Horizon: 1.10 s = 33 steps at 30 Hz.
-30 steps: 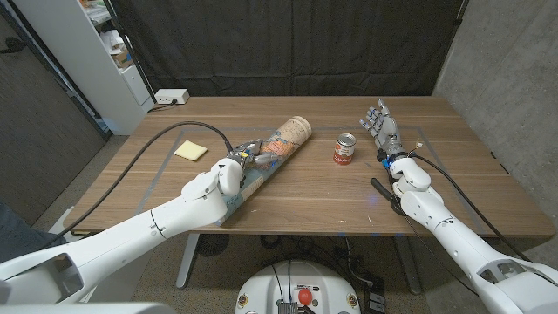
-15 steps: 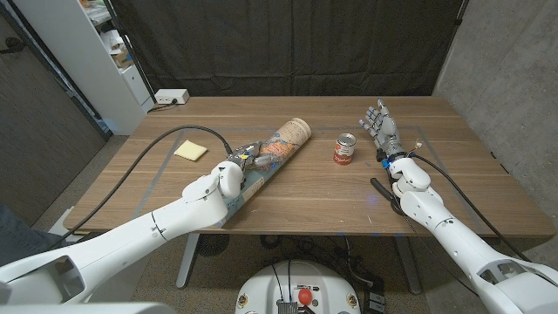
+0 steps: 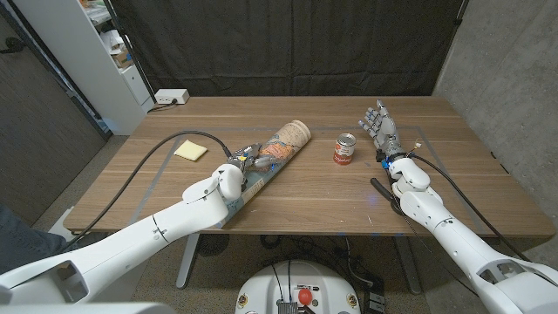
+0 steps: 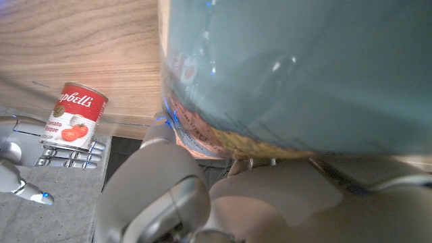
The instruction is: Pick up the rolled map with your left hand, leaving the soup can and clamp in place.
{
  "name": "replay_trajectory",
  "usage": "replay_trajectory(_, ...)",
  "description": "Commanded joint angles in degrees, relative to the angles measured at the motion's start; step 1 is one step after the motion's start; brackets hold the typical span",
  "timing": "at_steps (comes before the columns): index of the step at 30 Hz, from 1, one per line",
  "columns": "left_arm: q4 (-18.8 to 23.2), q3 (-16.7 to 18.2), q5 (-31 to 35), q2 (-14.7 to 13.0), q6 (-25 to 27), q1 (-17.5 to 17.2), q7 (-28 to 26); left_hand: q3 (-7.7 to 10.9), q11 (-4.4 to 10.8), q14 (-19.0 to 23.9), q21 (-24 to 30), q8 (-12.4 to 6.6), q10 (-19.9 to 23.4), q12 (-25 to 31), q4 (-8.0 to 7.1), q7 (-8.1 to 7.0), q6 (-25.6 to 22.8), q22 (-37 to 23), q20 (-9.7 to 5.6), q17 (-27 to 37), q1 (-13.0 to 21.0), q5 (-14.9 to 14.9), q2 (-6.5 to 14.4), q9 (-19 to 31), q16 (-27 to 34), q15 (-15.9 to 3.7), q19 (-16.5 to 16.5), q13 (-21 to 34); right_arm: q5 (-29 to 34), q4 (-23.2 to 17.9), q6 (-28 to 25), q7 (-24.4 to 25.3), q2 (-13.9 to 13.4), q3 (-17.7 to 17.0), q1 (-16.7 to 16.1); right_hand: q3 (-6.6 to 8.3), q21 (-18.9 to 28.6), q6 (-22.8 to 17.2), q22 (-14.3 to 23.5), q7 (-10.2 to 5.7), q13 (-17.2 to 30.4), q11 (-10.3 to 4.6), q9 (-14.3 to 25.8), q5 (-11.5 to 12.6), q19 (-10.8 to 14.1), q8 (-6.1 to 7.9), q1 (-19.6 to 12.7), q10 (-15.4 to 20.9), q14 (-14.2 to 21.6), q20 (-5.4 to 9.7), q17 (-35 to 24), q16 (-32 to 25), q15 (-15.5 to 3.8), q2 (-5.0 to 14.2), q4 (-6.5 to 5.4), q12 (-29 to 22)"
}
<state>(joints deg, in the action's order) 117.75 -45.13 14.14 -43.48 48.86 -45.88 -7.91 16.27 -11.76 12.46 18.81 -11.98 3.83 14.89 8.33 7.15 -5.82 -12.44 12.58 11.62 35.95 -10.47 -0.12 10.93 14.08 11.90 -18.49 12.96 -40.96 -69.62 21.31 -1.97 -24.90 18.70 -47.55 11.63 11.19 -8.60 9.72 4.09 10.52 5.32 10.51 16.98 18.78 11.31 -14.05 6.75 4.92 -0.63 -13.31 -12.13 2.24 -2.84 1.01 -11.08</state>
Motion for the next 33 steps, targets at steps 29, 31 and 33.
replay_trajectory(29, -1.5, 5.9, -9.4, 3.0, -5.9, -4.2, -9.7, 3.56, 3.51, 13.1, 6.7, -2.66, 10.4, 4.3, 1.44, 1.38, -9.5, -1.1, -0.10, 3.0, 11.1, -1.7, 3.6, 1.1, 5.7, -2.89, -14.9, 2.0, -0.2, 1.1, -0.1, -0.4, 0.8, 0.3, 0.7, -0.38, -0.1, -0.5, 0.2, 0.13, 0.3, -0.15, 0.3, 0.3, 0.2, 0.03, -0.1, 0.3, 0.8, -0.30, -0.1, -0.4, 0.08, 0.82, 0.20, -0.1)
replay_trajectory(31, -1.7, 6.7, -10.4, 3.2, -7.0, -4.7, -10.2, 3.55, 3.44, 12.8, 6.7, -2.62, 10.4, 4.4, 1.44, 1.37, -9.5, -1.0, -0.08, 3.0, 11.2, -1.7, 3.5, 1.1, 5.6, -2.79, -15.0, 2.1, -0.3, 1.1, -0.2, -0.5, 0.8, 0.3, 0.8, -0.38, 0.0, -0.5, 0.2, 0.17, 0.3, -0.12, 0.3, 0.3, 0.3, 0.02, -0.1, 0.3, 0.8, -0.16, -0.1, -0.4, -0.02, 0.84, 0.20, -0.1)
replay_trajectory(33, -1.9, 7.5, -11.5, 3.3, -8.3, -5.2, -10.5, 3.67, 3.50, 12.6, 6.8, -2.62, 10.4, 4.4, 1.54, 1.31, -9.6, -1.0, -0.06, 3.0, 11.6, -1.8, 3.5, 1.1, 5.5, -2.61, -15.0, 2.1, -0.2, 1.1, -0.2, -0.4, 0.8, 0.4, 0.9, -0.38, 0.1, -0.5, 0.2, 0.19, 0.3, -0.10, 0.3, 0.3, 0.6, 0.02, -0.1, 0.3, 1.0, 0.02, -0.1, -0.5, -0.05, 0.87, 0.22, -0.1)
